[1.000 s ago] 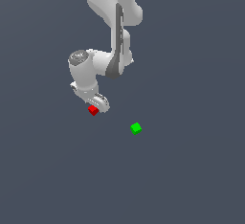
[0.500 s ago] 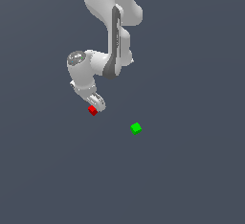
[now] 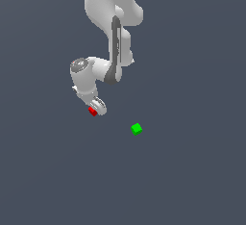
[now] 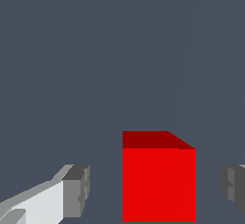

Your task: Stack the red cube on top of the green cube.

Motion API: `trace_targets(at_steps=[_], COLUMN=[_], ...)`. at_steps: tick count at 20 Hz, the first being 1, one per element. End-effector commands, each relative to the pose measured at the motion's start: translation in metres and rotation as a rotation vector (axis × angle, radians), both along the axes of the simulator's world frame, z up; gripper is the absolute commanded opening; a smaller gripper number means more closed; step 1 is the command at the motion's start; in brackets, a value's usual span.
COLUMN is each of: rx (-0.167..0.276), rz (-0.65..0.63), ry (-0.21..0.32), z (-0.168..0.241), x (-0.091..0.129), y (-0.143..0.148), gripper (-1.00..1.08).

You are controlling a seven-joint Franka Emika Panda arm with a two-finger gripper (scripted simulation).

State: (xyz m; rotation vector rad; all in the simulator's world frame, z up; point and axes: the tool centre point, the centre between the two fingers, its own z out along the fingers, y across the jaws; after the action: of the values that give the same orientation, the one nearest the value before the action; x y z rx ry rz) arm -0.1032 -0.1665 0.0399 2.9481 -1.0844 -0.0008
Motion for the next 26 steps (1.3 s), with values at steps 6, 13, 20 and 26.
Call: trace_targets(at_steps=[6,13,20,26], rx=[0.000,0.000,0.001,0.001], rz=[-0.002,-0.002,-0.002,-0.002], ry=[0.000,0.000,-0.001,-0.001], z=[-0.020,-0.020,-0.019,-0.002], x=[0.000,0.000,0.000,0.000], y=[0.000,0.000,0.000,0.001], gripper=[1.00,-1.00,-1.00,-1.00])
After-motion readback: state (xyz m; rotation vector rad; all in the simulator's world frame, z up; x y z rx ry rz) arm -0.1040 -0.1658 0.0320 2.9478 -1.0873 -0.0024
